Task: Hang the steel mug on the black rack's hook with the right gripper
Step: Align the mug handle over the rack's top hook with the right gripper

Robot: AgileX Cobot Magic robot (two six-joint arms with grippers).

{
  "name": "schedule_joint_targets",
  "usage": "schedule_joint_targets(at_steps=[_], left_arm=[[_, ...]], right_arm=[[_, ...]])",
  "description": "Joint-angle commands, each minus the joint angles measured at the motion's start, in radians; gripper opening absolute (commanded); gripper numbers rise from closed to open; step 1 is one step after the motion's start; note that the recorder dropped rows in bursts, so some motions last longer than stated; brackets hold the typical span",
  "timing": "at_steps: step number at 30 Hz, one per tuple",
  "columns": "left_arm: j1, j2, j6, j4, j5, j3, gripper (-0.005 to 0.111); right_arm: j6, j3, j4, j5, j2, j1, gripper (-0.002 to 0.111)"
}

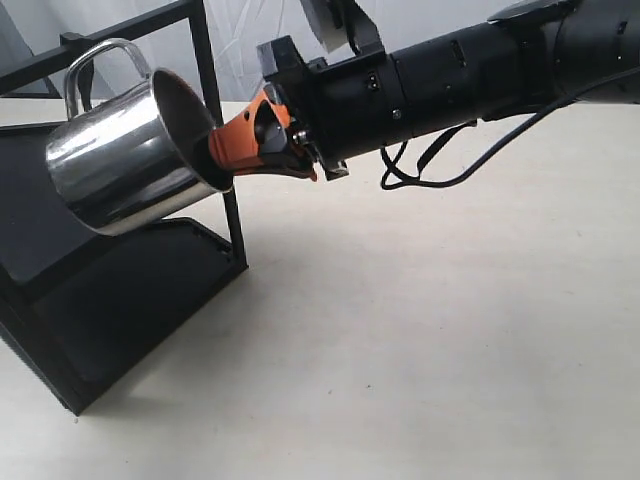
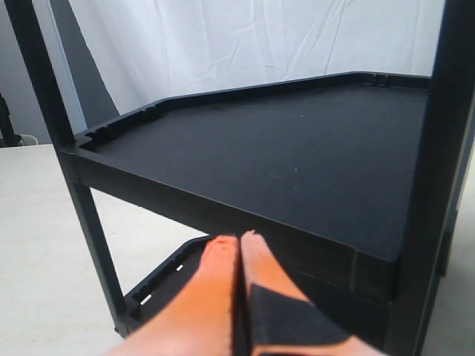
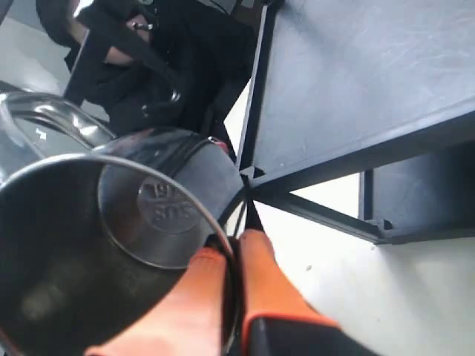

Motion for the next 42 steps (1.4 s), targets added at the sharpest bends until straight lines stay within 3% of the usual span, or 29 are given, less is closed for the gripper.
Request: schedule_joint_targets(at_steps=[1, 5, 42], left_arm=[[-0.006, -0.003, 0.000, 0.002, 0.000, 0.000, 0.002], [-0.006, -0.003, 0.000, 0.002, 0.000, 0.000, 0.002], [-0.006, -0.003, 0.000, 0.002, 0.000, 0.000, 0.002]], right_arm=[[-0.014, -0.006, 0.034, 0.011, 0.025, -0.030, -0.001], [-0.047, -0.006, 0.080, 0.072, 0.067, -0.030, -0.001], [-0.091, -0.006, 0.179, 0.072, 0.178, -0.008, -0.001]])
